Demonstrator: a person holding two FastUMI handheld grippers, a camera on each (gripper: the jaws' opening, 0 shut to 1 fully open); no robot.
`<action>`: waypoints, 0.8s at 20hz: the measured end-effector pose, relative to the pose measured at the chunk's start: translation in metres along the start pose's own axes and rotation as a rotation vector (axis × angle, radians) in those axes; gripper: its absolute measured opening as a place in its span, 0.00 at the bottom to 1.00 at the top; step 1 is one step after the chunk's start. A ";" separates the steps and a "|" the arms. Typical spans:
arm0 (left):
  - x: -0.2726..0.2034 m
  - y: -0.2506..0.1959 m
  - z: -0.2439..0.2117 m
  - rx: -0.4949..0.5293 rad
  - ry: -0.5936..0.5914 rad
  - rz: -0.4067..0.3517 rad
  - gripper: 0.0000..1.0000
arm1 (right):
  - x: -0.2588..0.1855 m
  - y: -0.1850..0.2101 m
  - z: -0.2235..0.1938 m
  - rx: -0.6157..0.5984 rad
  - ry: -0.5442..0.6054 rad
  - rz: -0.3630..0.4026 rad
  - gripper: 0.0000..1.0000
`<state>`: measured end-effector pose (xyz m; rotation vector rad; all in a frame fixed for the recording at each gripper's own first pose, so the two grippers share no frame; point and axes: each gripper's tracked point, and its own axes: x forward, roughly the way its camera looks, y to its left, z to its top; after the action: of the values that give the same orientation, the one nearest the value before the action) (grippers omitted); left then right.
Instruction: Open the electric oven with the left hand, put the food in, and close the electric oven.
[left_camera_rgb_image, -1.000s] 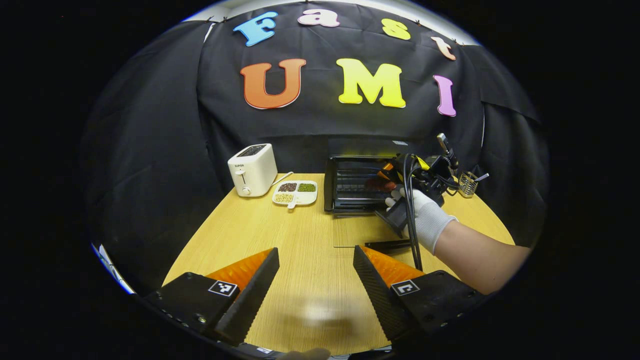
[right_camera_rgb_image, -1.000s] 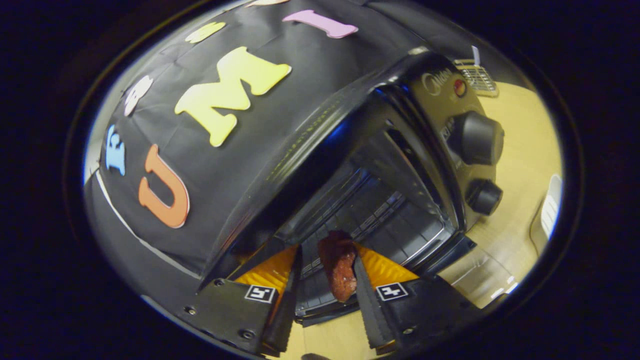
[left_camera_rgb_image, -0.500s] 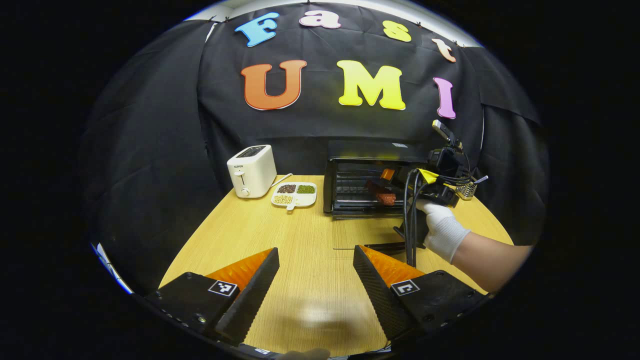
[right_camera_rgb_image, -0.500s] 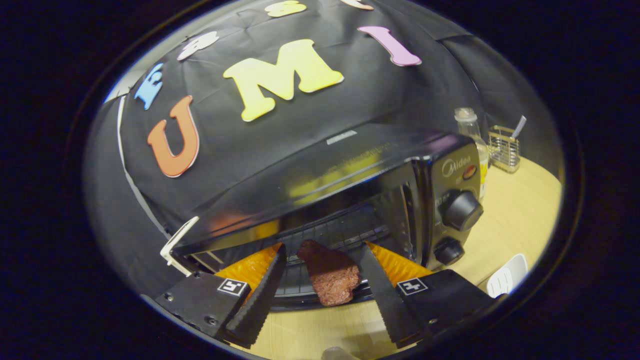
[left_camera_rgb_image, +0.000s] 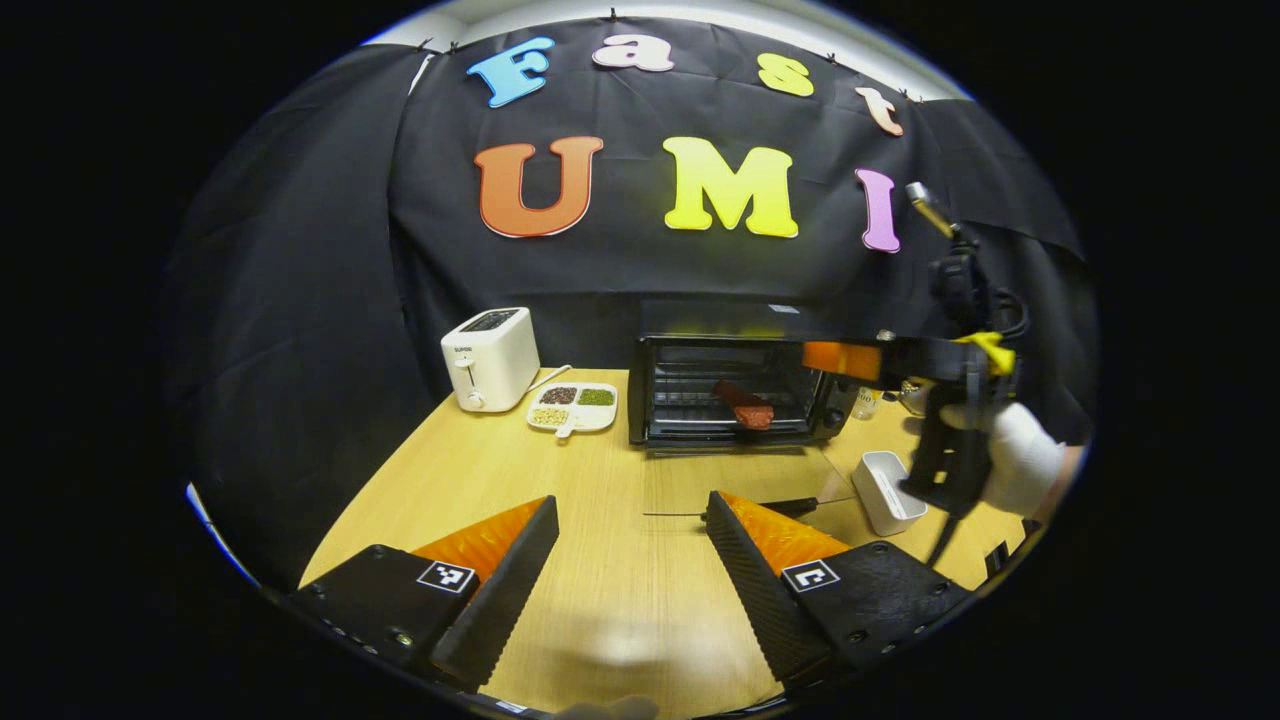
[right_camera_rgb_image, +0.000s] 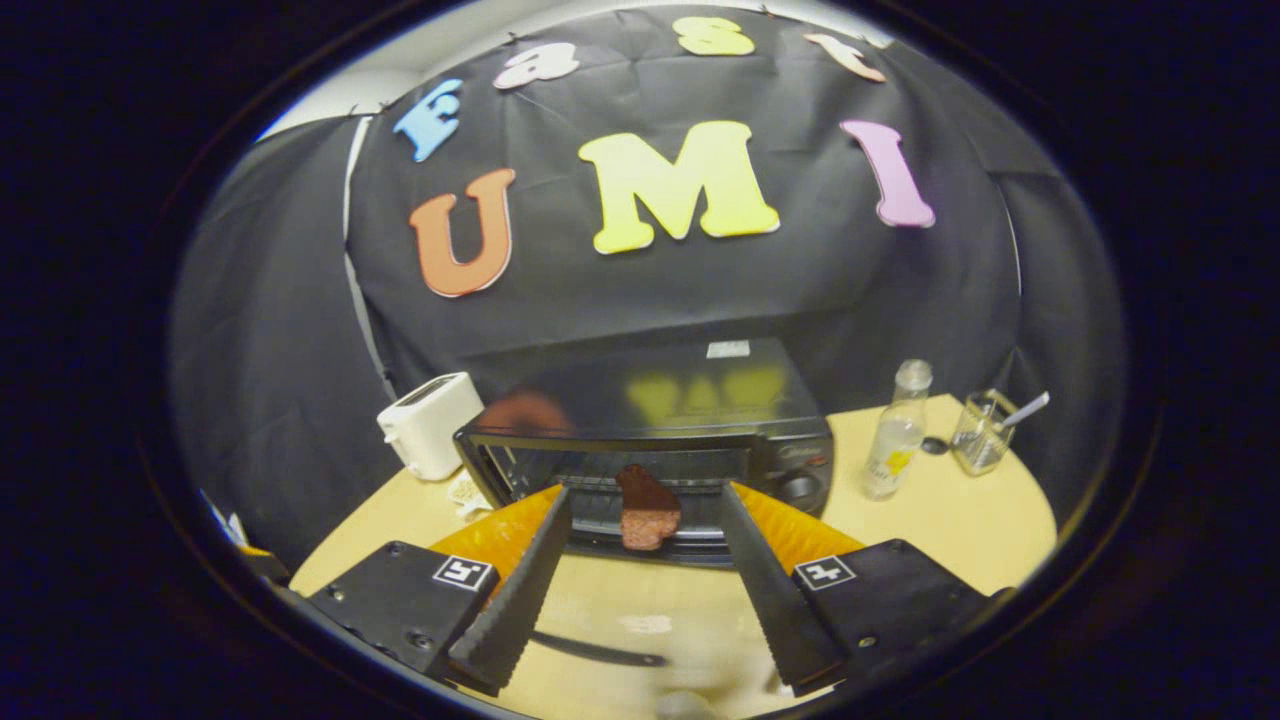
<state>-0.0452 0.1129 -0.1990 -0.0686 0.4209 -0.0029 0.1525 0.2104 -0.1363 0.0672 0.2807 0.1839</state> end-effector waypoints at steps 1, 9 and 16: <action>0.004 -0.008 -0.002 -0.004 -0.001 -0.007 0.96 | -0.020 -0.015 0.006 -0.037 -0.012 -0.012 0.95; 0.034 -0.081 -0.048 0.031 0.074 -0.028 0.95 | -0.167 -0.160 0.023 -0.123 -0.072 -0.122 1.00; 0.051 -0.137 -0.084 0.026 0.126 0.031 0.96 | -0.231 -0.239 0.009 -0.060 -0.029 -0.093 1.00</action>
<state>-0.0314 -0.0304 -0.2875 -0.0366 0.5478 0.0176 -0.0224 -0.0686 -0.0878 -0.0023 0.2483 0.0984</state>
